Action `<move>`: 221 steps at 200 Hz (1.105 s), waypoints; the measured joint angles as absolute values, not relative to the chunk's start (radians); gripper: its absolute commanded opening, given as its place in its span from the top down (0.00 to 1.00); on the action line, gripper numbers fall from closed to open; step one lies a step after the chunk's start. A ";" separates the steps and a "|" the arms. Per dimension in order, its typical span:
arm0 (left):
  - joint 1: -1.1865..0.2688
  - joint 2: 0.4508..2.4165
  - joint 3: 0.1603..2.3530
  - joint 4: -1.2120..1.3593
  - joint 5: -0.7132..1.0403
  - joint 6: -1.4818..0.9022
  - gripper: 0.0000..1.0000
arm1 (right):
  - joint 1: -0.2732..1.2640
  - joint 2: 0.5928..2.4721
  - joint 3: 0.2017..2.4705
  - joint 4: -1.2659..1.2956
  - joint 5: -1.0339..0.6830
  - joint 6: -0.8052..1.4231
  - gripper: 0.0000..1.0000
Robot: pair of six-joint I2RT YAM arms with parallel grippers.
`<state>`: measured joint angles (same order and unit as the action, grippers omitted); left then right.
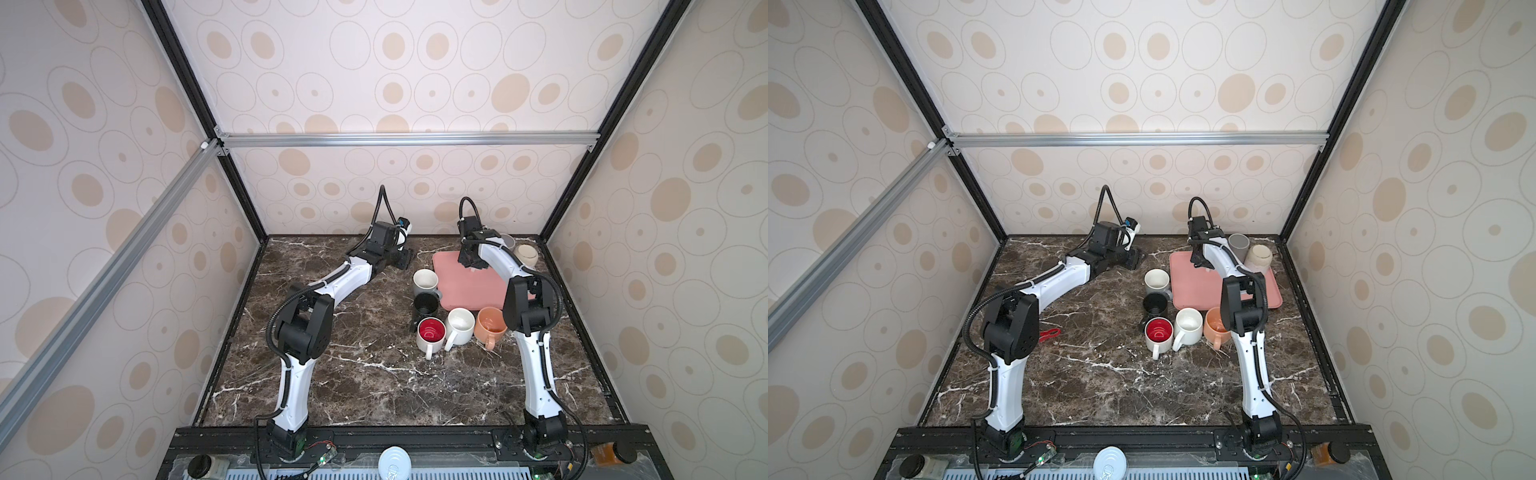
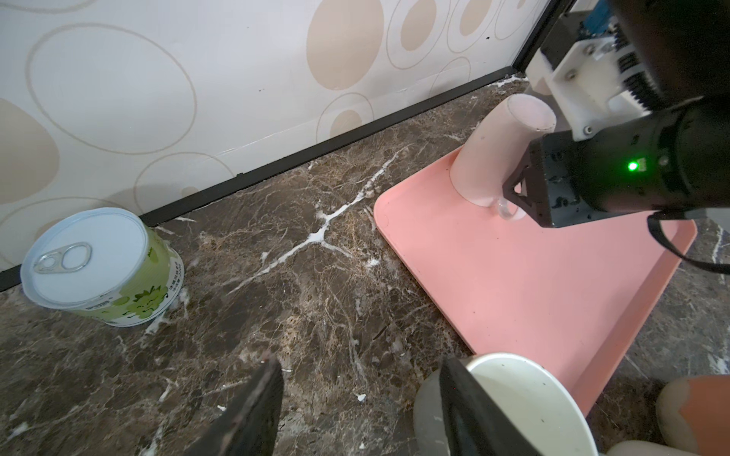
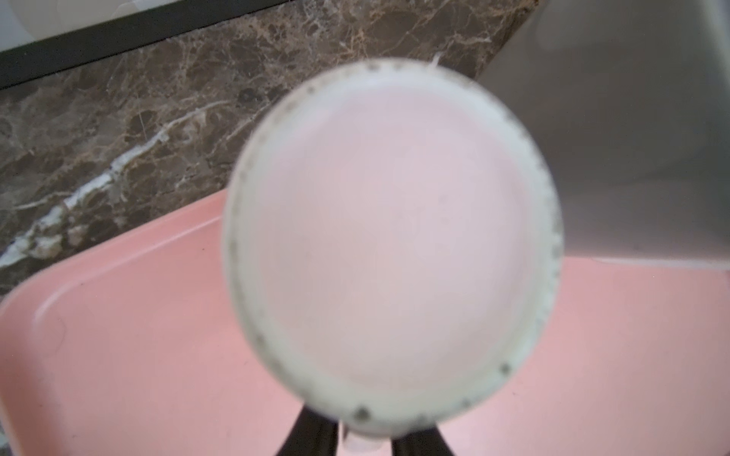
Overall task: Turn the mug right side up
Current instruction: 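Lower the right gripper onto the pink mug while the left gripper approaches, then close the right gripper on the pink mug's base and lift it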
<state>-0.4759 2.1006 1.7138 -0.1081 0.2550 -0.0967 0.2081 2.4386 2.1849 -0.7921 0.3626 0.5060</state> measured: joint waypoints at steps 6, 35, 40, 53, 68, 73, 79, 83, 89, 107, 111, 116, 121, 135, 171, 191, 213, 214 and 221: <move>-0.476 2.098 1.706 -0.109 0.253 -0.096 0.36 | 0.208 2.438 2.178 -0.788 0.362 0.507 0.82; -0.477 2.072 1.666 -0.122 0.242 -0.096 0.36 | 0.210 2.389 2.080 -0.729 0.350 0.496 0.84; -0.478 2.065 1.657 -0.122 0.241 -0.096 0.36 | 0.211 2.374 2.055 -0.718 0.345 0.488 0.85; -0.479 2.045 1.636 -0.123 0.237 -0.096 0.36 | 0.217 2.335 1.991 -0.694 0.332 0.471 0.87; -0.483 2.018 1.616 -0.122 0.233 -0.096 0.36 | 0.231 2.289 1.917 -0.670 0.313 0.444 0.89; -0.485 2.009 1.610 -0.122 0.231 -0.096 0.36 | 0.237 2.275 1.894 -0.664 0.308 0.434 0.89; -0.487 1.999 1.603 -0.121 0.229 -0.096 0.36 | 0.244 2.258 1.868 -0.660 0.302 0.422 0.90; -0.489 1.992 1.598 -0.120 0.226 -0.096 0.36 | 0.250 2.248 1.850 -0.654 0.298 0.415 0.91; -0.493 1.982 1.590 -0.117 0.224 -0.096 0.36 | 0.260 2.231 1.824 -0.648 0.293 0.403 0.91; -0.505 1.953 1.562 -0.105 0.219 -0.096 0.36 | 0.291 2.185 1.750 -0.627 0.283 0.379 0.91; -0.508 1.947 1.555 -0.102 0.217 -0.096 0.36 | 0.297 2.174 1.734 -0.623 0.282 0.376 0.90; -0.511 1.940 1.547 -0.097 0.217 -0.096 0.36 | 0.306 2.159 1.711 -0.613 0.280 0.372 0.89; -0.514 1.935 1.539 -0.093 0.216 -0.096 0.36 | 0.312 2.146 1.689 -0.603 0.279 0.369 0.87; -0.522 1.925 1.526 -0.086 0.215 -0.097 0.36 | 0.330 2.112 1.634 -0.579 0.272 0.360 0.81; -0.539 1.900 1.504 -0.071 0.204 -0.097 0.36 | 0.336 2.115 1.604 -0.559 0.248 0.349 0.68; -0.545 1.877 1.486 -0.062 0.196 -0.097 0.36 | 0.332 2.151 1.625 -0.562 0.243 0.349 0.69; -0.546 1.848 1.460 -0.060 0.184 -0.096 0.36 | 0.332 2.184 1.676 -0.561 0.244 0.344 0.81; -0.546 1.846 1.459 -0.060 0.184 -0.096 0.36 | 0.332 2.185 1.678 -0.562 0.244 0.342 0.82; -0.546 1.838 1.451 -0.060 0.179 -0.096 0.36 | 0.332 2.189 1.686 -0.561 0.239 0.338 0.85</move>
